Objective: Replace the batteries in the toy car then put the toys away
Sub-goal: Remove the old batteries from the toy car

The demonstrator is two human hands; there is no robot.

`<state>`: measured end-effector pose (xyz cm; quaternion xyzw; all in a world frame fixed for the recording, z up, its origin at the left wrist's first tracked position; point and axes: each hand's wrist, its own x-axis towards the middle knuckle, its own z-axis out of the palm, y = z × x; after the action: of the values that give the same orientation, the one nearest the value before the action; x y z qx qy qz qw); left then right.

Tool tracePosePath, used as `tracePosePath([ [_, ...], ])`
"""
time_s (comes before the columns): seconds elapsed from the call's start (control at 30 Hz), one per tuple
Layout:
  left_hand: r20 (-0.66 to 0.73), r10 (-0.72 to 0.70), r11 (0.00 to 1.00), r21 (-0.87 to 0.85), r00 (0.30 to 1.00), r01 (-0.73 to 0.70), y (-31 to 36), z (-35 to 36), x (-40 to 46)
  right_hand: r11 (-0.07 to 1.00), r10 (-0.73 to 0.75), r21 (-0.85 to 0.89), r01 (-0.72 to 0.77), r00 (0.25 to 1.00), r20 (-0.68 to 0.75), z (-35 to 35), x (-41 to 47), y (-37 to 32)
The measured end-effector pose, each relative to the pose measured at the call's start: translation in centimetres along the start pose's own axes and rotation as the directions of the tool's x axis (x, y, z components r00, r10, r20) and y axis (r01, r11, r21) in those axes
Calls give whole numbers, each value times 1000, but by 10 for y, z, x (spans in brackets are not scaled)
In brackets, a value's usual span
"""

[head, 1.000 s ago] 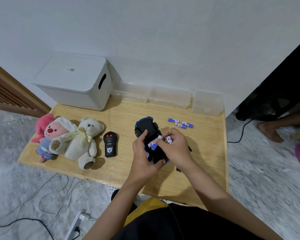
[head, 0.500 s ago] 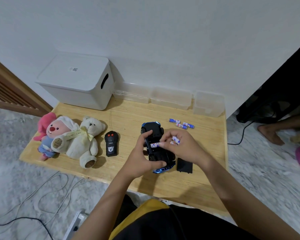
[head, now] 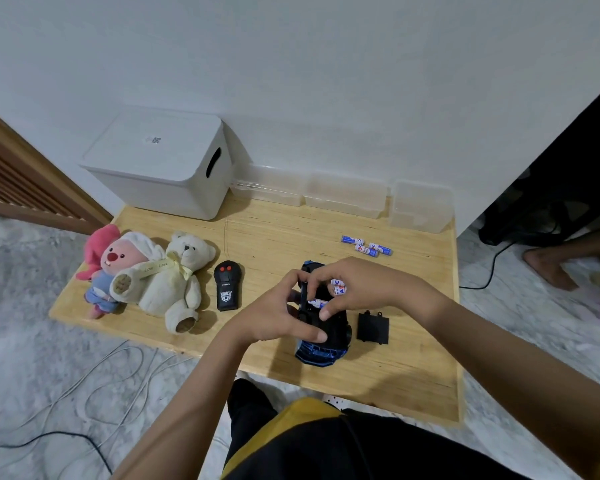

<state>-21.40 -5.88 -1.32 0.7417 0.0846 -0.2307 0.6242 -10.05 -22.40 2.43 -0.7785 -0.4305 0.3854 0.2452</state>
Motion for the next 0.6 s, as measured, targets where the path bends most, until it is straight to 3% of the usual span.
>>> tracePosePath([
  [0.33,20,-25,999,43,999,24,-7,1,-2,976,-45,-209,64,995,93,5,5,-3],
  [0.6,29,-10,999,42,1000,9,-15,4,-1,953,-58,-292,77,996,74,9,4,-4],
])
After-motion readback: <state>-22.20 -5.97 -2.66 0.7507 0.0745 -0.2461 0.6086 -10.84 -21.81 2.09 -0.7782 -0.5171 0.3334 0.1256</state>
